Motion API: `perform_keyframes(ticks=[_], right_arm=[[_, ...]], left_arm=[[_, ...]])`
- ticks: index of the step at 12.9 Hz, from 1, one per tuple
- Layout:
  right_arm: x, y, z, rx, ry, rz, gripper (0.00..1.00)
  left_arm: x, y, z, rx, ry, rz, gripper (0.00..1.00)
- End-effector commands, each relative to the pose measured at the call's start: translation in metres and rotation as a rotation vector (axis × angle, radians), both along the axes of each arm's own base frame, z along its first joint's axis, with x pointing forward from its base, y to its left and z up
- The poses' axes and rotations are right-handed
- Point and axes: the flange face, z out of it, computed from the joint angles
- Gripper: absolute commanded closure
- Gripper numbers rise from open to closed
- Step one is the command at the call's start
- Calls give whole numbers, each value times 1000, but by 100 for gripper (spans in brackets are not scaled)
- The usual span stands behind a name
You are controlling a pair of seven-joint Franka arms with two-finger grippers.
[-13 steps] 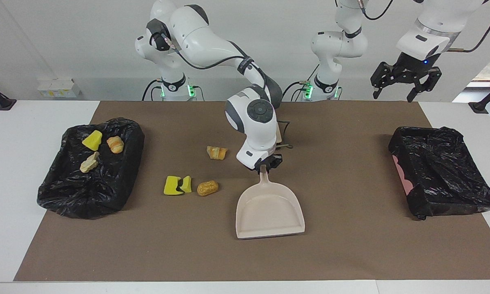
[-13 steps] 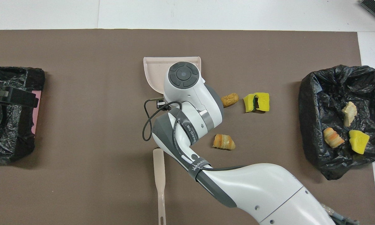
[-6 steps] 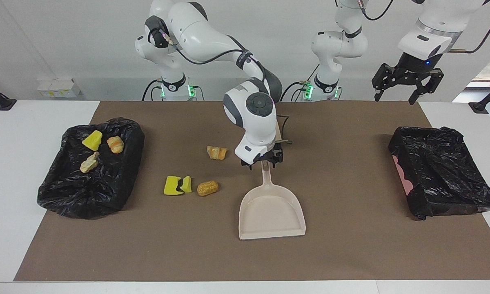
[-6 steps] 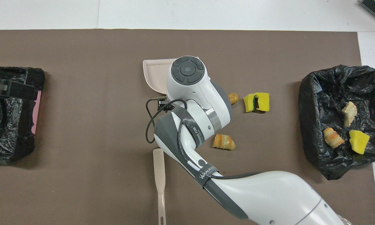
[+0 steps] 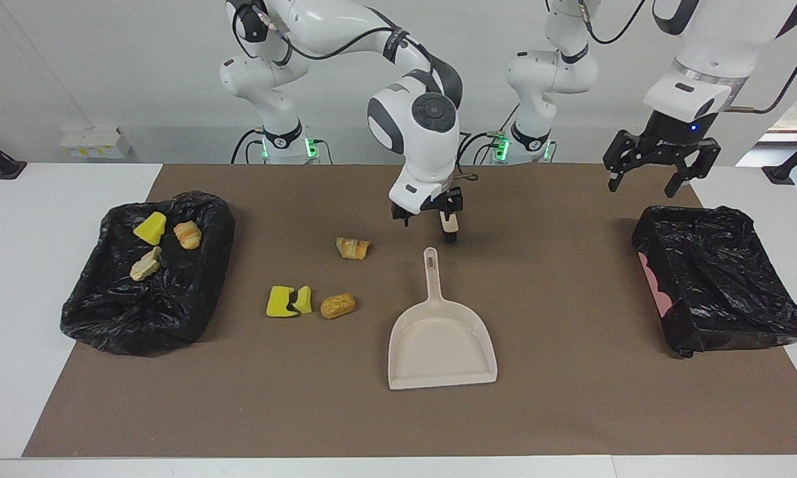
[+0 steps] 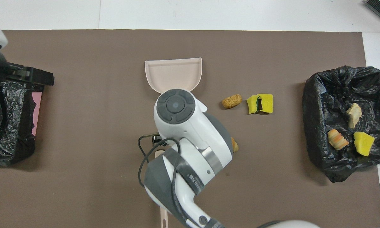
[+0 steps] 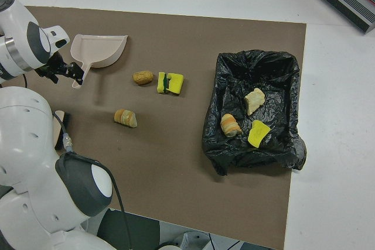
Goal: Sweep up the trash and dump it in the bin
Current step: 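Grasp the dustpan handle with the left gripper while the right gripper reaches the brush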
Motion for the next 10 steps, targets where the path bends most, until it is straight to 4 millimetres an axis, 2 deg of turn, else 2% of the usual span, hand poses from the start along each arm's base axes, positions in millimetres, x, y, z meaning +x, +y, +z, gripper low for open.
perform_keyframes(ticks=[1,3,4,5,6,7,8,9,10], right_arm=[[-59,-2,-16,21,-7,-7,0],[-85,4,-20,40,8,2,0],[-98,7,-24,43,28,2,0],[-112,15,-31,41,45,1,9],[-123,21,-39,44,37,-6,13],[-130,22,-51,46,31,-14,16],[-143,27,-62,46,31,1,19],[-149,27,-70,42,33,8,27],[-152,25,-76,34,40,14,30]], left_arm=[[18,-42,-42,-7,-6,-55,0],[17,-78,-74,-19,-16,-55,0],[19,-106,-97,-28,-16,-38,0],[19,-120,-104,-42,-32,-11,0],[18,-135,-114,-45,-26,-7,0],[14,-157,-129,-42,-4,-7,0],[12,-187,-153,-45,7,11,0],[8,-208,-167,-61,-2,39,0],[1,-223,-181,-62,2,41,0]])
